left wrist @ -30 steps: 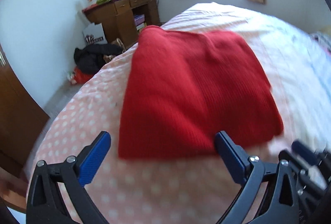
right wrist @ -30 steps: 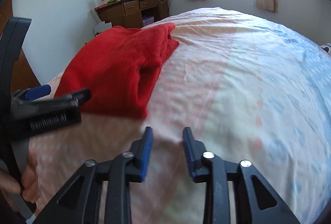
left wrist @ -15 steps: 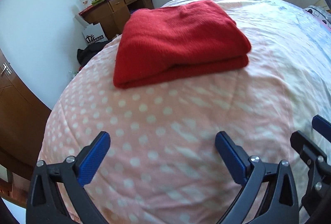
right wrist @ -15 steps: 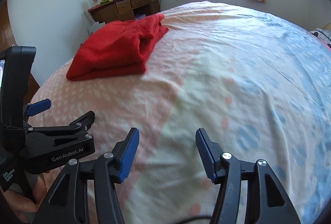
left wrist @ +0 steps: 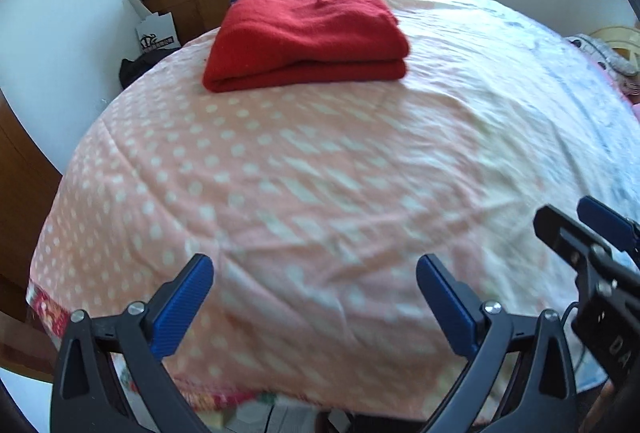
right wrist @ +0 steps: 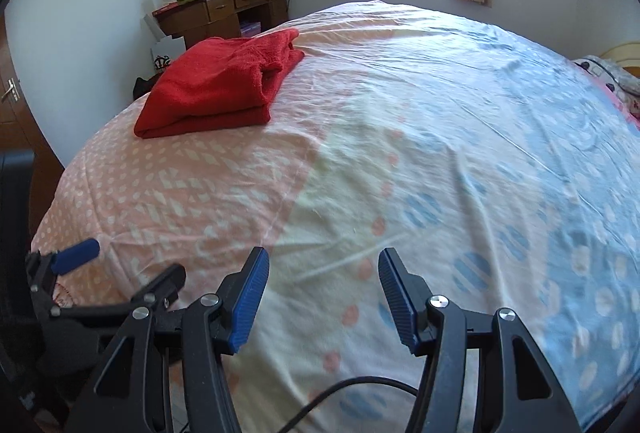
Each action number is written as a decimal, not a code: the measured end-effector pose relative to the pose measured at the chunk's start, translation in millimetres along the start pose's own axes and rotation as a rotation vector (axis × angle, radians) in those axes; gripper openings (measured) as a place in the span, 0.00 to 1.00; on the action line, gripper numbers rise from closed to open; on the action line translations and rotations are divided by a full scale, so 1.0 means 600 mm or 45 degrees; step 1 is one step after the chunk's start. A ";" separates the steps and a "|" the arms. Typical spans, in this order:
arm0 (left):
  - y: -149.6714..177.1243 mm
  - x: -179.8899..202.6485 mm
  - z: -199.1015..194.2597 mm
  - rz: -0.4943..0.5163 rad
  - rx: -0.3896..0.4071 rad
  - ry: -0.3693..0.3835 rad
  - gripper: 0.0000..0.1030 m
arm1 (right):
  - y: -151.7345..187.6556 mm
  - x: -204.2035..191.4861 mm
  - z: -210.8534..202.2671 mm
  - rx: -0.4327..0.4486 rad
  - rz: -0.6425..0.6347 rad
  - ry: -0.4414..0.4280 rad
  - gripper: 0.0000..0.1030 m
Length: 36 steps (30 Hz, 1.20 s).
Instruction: Fold small clothes
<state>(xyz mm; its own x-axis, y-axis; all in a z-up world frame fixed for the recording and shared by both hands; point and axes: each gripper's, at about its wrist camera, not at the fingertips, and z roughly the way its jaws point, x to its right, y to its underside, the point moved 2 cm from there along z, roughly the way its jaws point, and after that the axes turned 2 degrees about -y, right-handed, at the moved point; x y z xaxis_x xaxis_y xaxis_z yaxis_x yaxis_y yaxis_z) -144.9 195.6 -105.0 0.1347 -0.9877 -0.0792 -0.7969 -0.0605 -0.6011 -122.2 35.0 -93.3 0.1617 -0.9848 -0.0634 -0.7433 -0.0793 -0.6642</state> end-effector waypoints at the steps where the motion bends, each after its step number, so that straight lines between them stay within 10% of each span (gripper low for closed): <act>1: 0.005 0.001 -0.011 -0.010 0.009 0.017 1.00 | 0.003 -0.001 -0.009 -0.015 -0.002 0.011 0.56; 14: 0.011 0.000 -0.107 -0.100 0.039 0.134 1.00 | -0.013 -0.010 -0.112 0.044 0.049 0.057 0.65; 23: -0.014 -0.011 -0.211 -0.078 0.347 -0.051 1.00 | -0.033 -0.020 -0.220 0.320 0.040 0.051 0.68; 36: -0.031 -0.074 -0.292 -0.230 0.606 -0.075 1.00 | -0.020 -0.050 -0.341 0.750 -0.033 0.065 0.77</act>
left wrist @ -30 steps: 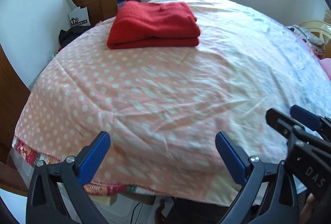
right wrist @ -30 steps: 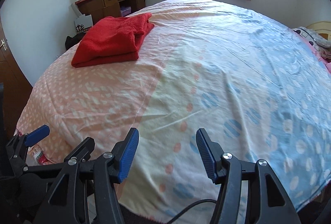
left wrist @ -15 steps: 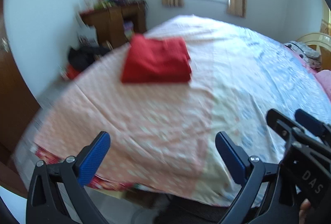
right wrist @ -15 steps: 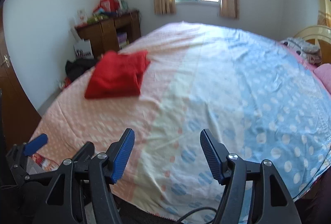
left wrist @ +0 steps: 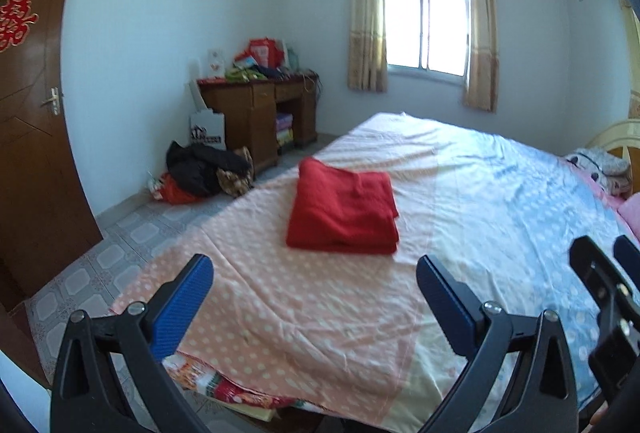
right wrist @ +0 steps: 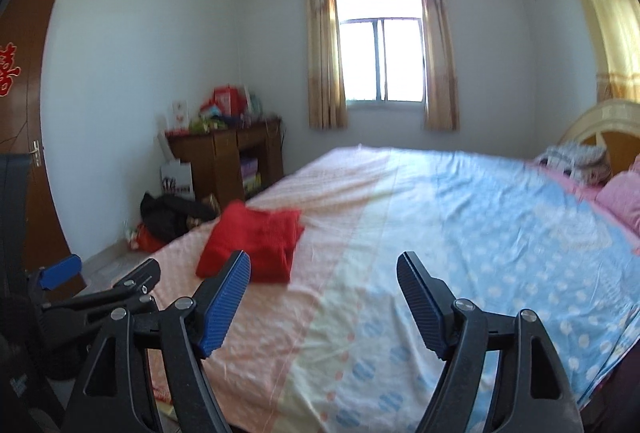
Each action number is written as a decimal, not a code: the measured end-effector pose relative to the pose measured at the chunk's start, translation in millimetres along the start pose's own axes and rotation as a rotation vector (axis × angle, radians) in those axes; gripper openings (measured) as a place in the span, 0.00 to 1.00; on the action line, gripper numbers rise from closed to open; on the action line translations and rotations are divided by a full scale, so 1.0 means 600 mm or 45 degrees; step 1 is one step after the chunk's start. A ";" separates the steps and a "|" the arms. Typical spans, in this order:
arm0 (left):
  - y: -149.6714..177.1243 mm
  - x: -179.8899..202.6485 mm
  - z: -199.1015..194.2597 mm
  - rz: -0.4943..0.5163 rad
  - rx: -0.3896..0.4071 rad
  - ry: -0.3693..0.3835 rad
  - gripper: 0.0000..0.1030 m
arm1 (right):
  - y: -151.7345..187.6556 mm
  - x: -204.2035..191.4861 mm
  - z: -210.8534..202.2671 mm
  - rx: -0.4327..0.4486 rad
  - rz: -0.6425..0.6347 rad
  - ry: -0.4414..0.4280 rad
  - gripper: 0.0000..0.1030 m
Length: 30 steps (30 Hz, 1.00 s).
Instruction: Fold small clothes
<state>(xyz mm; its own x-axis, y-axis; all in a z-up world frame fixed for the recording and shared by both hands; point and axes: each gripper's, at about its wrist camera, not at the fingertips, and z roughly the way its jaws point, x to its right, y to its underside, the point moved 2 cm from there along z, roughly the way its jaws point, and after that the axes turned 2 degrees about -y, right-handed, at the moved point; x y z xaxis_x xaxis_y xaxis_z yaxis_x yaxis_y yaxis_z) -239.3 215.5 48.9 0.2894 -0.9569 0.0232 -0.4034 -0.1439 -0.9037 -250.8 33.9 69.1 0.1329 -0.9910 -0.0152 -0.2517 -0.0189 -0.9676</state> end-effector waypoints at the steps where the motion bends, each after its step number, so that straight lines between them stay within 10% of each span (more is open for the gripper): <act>1: -0.003 -0.003 -0.005 -0.003 0.021 -0.010 1.00 | -0.002 -0.001 -0.007 0.030 -0.001 0.000 0.78; 30: -0.014 0.019 -0.042 0.099 0.139 -0.064 1.00 | -0.007 0.029 -0.025 0.081 0.112 0.016 0.84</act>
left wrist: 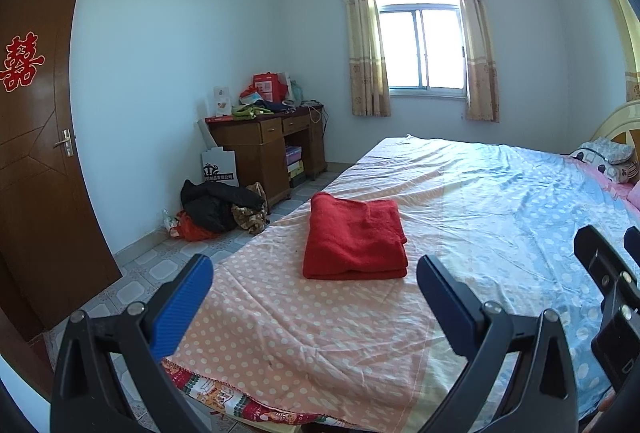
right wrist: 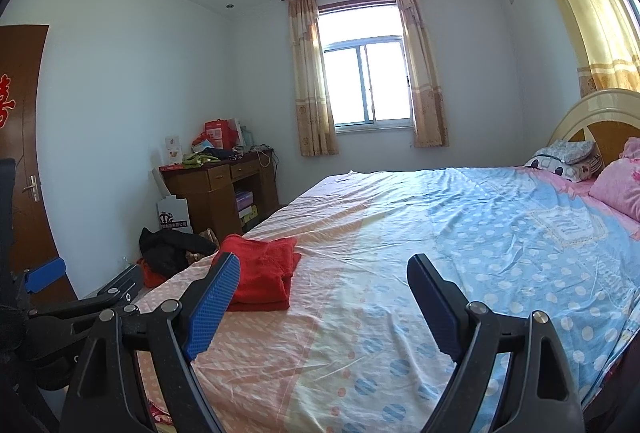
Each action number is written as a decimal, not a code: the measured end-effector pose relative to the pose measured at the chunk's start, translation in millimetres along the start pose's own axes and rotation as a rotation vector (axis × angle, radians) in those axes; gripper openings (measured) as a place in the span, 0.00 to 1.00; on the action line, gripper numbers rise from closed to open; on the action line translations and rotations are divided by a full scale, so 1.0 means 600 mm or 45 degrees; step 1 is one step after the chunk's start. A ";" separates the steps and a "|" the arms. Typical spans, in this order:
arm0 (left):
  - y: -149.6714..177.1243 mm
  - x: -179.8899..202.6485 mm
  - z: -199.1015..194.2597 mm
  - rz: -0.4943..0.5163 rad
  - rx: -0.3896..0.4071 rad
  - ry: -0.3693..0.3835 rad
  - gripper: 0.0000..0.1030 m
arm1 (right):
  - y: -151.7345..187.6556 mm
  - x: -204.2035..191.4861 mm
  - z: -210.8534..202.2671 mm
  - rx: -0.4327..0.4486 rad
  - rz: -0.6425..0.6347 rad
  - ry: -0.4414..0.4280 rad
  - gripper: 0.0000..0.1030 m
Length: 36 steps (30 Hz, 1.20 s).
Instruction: Fold small clothes
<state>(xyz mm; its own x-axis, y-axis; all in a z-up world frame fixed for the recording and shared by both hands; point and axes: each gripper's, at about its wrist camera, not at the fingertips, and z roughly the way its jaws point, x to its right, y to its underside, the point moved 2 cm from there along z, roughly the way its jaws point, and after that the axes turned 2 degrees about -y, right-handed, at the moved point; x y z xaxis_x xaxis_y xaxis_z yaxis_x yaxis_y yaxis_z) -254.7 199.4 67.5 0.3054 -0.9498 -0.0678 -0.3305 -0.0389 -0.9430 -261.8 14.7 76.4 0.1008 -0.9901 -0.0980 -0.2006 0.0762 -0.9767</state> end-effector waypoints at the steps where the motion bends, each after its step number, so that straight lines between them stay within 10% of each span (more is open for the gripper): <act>1: 0.000 0.000 0.000 0.001 0.000 -0.002 1.00 | 0.001 0.000 0.000 0.001 0.001 0.000 0.84; 36: 0.002 0.012 0.002 0.040 -0.011 -0.018 1.00 | 0.004 0.012 0.007 -0.019 0.022 0.004 0.84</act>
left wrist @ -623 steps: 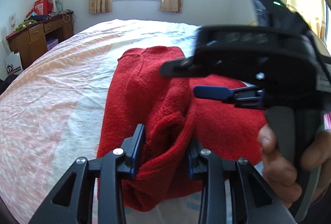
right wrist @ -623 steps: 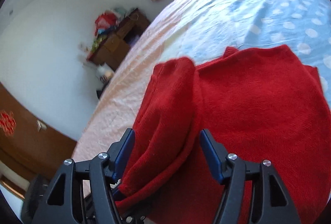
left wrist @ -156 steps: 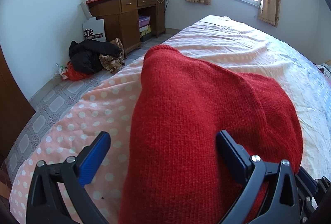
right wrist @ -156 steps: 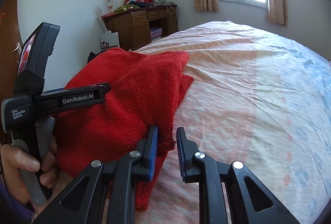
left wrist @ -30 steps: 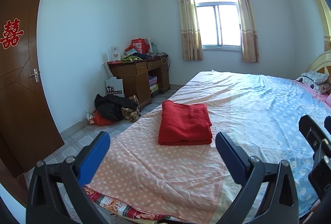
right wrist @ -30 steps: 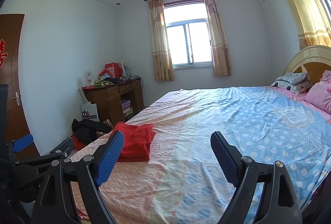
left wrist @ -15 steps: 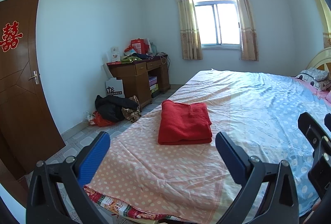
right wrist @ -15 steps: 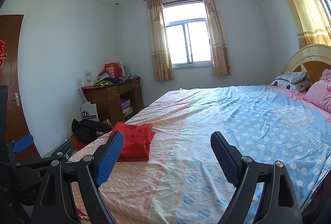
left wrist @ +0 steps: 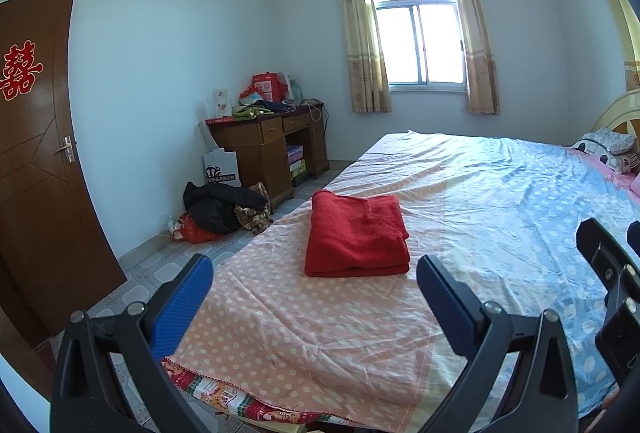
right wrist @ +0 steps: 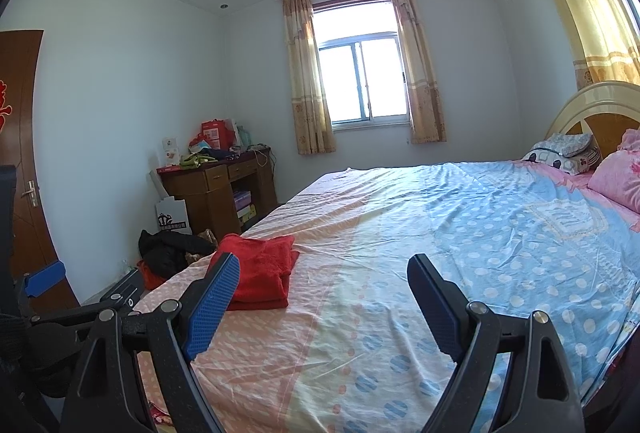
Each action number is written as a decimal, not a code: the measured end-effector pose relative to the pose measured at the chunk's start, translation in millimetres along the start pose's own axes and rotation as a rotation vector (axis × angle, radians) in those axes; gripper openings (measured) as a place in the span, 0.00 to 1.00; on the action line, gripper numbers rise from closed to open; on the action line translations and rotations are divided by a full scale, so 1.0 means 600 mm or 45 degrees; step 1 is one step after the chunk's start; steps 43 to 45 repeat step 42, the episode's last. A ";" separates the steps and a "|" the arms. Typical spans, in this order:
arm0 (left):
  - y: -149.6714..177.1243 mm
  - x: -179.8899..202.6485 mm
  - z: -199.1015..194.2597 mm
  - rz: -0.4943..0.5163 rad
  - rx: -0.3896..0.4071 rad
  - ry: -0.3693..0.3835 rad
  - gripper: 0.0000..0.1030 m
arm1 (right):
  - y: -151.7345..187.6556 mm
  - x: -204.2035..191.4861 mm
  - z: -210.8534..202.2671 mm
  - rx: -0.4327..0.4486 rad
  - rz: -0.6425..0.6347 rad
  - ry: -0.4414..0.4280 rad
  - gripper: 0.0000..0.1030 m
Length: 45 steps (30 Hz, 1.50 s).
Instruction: Fold small clothes
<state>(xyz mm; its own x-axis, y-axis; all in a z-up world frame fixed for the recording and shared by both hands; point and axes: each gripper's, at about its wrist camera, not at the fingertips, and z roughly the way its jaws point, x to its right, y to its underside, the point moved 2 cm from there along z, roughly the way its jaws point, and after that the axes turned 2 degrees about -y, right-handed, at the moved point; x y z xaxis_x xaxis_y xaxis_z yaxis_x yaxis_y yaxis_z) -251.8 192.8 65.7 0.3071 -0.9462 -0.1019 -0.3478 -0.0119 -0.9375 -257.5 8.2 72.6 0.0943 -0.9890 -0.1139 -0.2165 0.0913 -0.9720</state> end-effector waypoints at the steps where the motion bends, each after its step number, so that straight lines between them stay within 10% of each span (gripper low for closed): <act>1: 0.000 0.001 0.000 0.000 -0.001 0.002 1.00 | 0.000 0.000 0.000 0.002 -0.001 0.001 0.84; 45: 0.000 -0.002 0.013 -0.045 -0.052 0.070 1.00 | 0.002 0.005 -0.003 0.004 0.009 0.017 0.84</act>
